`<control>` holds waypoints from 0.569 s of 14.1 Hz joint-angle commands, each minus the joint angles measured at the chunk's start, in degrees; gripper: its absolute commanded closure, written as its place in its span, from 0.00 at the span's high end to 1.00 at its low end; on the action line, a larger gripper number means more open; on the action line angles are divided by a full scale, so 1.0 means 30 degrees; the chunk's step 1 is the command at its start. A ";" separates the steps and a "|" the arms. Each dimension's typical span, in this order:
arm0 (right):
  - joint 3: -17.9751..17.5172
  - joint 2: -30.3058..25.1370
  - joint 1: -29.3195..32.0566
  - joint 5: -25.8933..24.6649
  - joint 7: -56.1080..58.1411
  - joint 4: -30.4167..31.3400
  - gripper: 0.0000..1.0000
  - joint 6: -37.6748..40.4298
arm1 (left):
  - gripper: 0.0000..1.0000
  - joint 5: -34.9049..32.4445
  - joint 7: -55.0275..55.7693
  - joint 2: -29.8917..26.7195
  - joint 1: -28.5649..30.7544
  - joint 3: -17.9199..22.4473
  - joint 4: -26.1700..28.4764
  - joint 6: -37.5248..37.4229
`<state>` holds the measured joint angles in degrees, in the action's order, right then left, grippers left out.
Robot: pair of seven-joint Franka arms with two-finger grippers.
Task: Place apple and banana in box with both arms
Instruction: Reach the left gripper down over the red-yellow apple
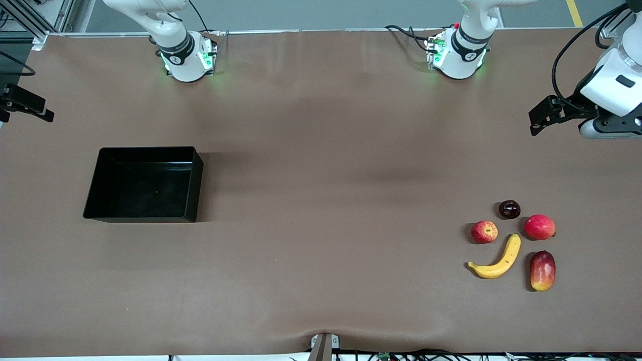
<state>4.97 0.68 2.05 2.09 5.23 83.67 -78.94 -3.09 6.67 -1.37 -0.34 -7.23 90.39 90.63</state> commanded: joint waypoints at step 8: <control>-0.0015 0.0124 0.0107 -0.0110 0.0074 -0.0145 1.00 0.0152 | 1.00 0.0033 0.0325 0.2675 -0.0180 0.0038 -0.2087 -0.0151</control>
<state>4.99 0.69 2.06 2.09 5.23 83.67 -78.93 -3.09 6.80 1.88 -0.35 -7.18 89.37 90.90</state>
